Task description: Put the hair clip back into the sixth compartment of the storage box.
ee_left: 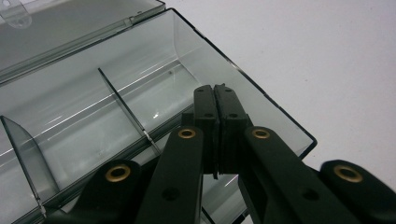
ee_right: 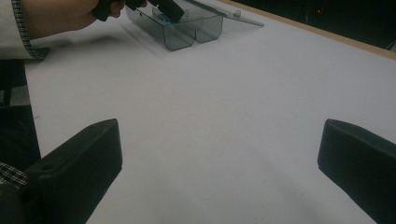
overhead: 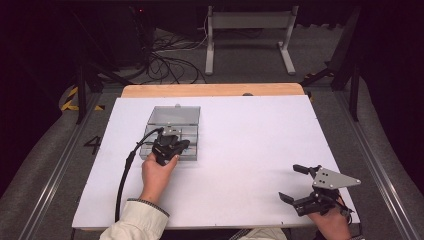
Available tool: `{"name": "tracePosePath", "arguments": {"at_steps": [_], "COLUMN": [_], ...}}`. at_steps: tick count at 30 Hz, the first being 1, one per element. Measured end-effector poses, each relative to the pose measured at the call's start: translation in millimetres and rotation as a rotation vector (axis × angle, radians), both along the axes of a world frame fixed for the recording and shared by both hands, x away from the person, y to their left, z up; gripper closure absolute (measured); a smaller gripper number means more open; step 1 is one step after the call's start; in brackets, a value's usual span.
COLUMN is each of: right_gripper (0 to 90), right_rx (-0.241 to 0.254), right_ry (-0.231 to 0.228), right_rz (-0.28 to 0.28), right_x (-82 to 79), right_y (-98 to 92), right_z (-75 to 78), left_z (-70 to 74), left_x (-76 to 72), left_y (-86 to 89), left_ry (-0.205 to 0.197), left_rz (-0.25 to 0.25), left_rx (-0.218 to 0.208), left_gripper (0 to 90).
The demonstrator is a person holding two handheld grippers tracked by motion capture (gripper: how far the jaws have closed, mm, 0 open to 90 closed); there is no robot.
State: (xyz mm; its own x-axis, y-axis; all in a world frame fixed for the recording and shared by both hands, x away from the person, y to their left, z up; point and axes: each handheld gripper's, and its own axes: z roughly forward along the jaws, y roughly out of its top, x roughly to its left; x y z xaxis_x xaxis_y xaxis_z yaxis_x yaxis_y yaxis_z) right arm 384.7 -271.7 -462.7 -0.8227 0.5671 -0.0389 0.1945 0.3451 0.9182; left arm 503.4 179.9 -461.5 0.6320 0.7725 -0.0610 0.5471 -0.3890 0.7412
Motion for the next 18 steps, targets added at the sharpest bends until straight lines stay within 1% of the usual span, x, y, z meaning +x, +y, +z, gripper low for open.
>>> {"name": "tracePosePath", "arguments": {"at_steps": [1, 3, 7, 10, 14, 16, 18], "right_gripper": [0.7, 0.7, 0.7, 0.7, 0.7, 0.7, 0.7], "right_rx": [0.0, 0.001, 0.001, 0.0, 0.002, 0.002, 0.001], "right_ry": [0.0, 0.0, 0.001, 0.0, 0.003, 0.002, 0.002], "right_rz": [0.0, 0.001, 0.0, 0.0, 0.001, 0.001, 0.0], "right_x": [0.1, 0.1, 0.1, 0.2, 0.2, 0.3, 0.2], "right_y": [0.0, 0.0, 0.1, 0.2, 0.4, 0.6, 0.5], "right_z": [0.0, 0.0, -0.1, -0.2, -0.3, -0.3, -0.2], "left_z": [-0.3, -0.9, -1.6, -3.0, -4.7, -5.2, -6.2], "left_x": [0.3, 0.1, 1.1, 1.8, 2.9, 3.5, 3.7], "left_y": [0.0, -0.6, -0.6, -1.0, -1.2, -1.3, -1.9], "left_ry": [0.001, 0.007, 0.006, 0.021, 0.028, 0.028, 0.036], "left_rz": [0.0, 0.005, 0.002, 0.0, -0.004, -0.006, -0.007], "left_rx": [0.005, 0.003, 0.011, 0.012, 0.016, 0.025, 0.019], "left_gripper": [88.7, 88.7, 88.7, 88.7, 88.6, 88.6, 88.7]}}
